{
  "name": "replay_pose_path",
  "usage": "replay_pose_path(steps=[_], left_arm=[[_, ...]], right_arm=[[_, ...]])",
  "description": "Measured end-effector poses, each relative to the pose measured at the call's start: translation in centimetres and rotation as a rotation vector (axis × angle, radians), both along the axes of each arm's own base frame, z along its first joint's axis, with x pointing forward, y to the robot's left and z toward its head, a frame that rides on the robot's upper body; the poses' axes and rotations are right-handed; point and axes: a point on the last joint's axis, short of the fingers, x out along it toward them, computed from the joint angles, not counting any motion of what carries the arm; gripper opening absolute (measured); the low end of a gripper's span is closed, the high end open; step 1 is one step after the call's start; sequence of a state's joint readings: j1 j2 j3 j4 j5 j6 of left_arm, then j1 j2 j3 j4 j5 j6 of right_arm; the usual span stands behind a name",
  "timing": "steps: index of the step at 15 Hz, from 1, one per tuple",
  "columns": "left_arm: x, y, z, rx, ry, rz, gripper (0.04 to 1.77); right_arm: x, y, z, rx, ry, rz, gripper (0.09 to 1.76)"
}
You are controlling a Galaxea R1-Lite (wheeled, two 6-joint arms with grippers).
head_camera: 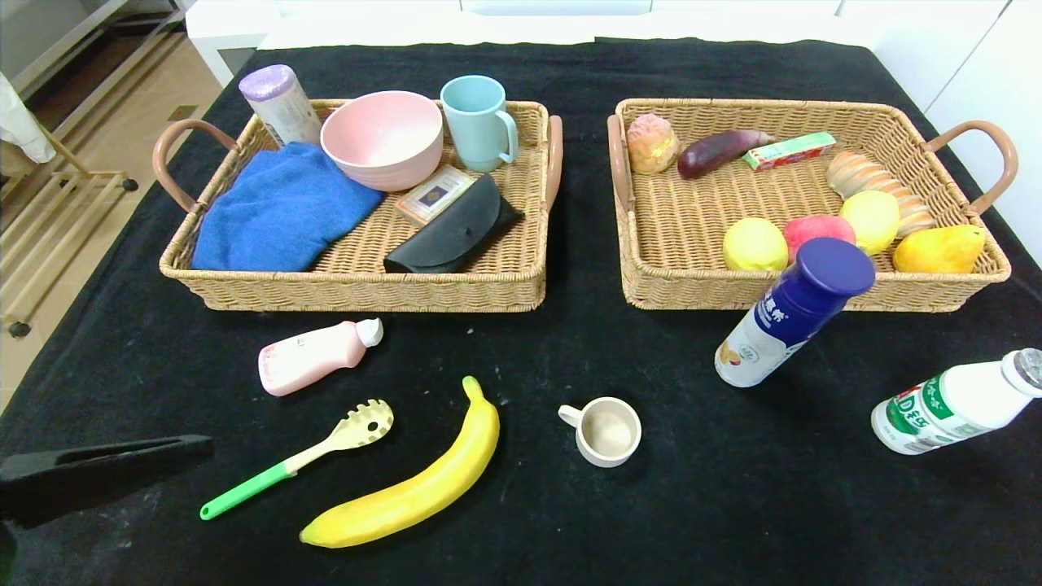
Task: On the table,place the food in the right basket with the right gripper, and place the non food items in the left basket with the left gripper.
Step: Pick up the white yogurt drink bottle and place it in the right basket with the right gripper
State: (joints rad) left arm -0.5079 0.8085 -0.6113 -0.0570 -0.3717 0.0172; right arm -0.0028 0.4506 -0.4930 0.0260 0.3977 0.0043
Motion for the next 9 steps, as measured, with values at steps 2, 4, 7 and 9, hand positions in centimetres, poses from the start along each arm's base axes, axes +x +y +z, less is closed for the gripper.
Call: replay_pose_path(steps=[2, 4, 7, 9], left_arm=[[1.7, -1.2, 0.2, 0.019, 0.014, -0.022, 1.72], [2.9, -2.6, 0.3, 0.034, 0.009, -0.063, 1.72], [3.7, -3.6, -0.4, 0.053, 0.044, -0.085, 1.72], [3.9, -3.7, -0.5, 0.062, 0.051, -0.07, 1.72]], right_arm=[[0.3, 0.1, 0.0, -0.004, 0.01, 0.026, 1.71], [0.5, 0.1, 0.1, -0.016, 0.017, 0.027, 1.71], [1.0, 0.1, 0.1, -0.024, 0.034, 0.031, 1.71], [1.4, 0.1, 0.3, -0.025, 0.045, 0.041, 1.71]])
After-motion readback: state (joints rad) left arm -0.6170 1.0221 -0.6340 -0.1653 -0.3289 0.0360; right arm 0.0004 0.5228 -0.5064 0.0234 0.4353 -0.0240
